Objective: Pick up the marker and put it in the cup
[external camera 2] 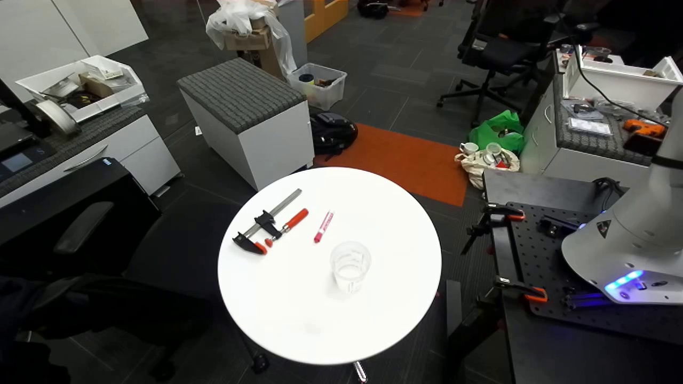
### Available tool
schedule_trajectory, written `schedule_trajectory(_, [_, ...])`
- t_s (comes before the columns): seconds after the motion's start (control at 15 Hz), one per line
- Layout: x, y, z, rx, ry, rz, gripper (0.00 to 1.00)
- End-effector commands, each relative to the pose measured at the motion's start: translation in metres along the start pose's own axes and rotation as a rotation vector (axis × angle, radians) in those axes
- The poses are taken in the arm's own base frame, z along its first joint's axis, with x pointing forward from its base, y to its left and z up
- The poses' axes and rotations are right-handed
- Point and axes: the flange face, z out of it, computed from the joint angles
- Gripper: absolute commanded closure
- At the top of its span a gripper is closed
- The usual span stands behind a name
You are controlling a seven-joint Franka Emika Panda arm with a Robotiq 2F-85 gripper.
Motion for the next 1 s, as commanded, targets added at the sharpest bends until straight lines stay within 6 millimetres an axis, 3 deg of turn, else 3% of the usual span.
schedule_trajectory(0.0, [0.016,-0.008,0.011,-0.009,0.006,0.016,0.0])
schedule_trajectory(0.53, [0.055,-0.046,0.05,0.077,0.075,0.161,0.0])
schedule_trajectory(0.93, [0.078,-0.067,0.076,0.074,0.148,0.485,0.0])
